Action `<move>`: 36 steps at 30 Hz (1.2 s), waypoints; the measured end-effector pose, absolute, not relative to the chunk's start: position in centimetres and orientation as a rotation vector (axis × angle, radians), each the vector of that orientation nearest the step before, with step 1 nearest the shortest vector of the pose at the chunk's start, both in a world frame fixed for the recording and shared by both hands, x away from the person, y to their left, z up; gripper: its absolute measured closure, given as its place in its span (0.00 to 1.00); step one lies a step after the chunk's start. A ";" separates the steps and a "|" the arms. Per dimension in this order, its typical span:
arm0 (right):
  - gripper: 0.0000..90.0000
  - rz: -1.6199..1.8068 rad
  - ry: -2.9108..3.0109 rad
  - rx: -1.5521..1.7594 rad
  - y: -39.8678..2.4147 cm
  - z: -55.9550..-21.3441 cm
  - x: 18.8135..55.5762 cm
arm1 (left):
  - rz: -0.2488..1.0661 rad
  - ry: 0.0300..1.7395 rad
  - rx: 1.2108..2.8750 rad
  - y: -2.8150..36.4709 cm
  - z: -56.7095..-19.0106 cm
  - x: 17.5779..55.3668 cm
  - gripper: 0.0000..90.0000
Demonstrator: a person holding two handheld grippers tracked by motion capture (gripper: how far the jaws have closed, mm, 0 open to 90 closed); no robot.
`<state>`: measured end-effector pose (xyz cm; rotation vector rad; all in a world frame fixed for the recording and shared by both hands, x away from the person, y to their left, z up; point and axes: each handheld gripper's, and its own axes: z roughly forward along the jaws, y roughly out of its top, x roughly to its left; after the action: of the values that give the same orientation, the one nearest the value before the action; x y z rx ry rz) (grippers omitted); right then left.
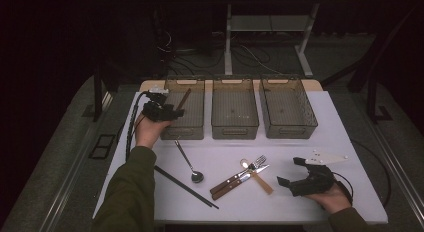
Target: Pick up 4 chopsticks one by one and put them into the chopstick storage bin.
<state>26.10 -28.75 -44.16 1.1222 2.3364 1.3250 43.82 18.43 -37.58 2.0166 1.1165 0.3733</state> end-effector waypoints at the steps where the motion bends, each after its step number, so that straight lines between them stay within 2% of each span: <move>1: 0.03 1.324 2.337 1.123 -28.7 -44.2 26.1 | 0.370 1.104 2.019 18.4 -37.5 43.4 0.49; 5: 0.03 1.320 2.338 1.126 -28.7 -44.2 26.1 | 0.360 1.041 2.046 18.2 -37.2 41.5 0.49; 8: 0.03 1.319 2.339 1.128 -28.7 -44.2 26.1 | 0.360 0.981 2.075 17.7 -37.2 40.0 0.54; 18: 0.03 1.322 2.339 1.125 -28.7 -44.2 26.0 | 0.321 0.884 2.163 17.3 -38.9 35.8 0.86; 24: 0.03 1.323 2.337 1.127 -28.7 -44.2 26.0 | 0.325 0.887 2.222 18.3 -39.8 33.6 0.98; 36: 0.03 1.318 2.337 1.125 -28.7 -44.1 25.9 | 0.299 0.954 2.311 20.9 -42.1 31.5 0.99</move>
<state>25.92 -28.66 -44.13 1.1252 2.3367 1.3180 31.48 20.93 -42.08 2.3114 0.9536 0.2987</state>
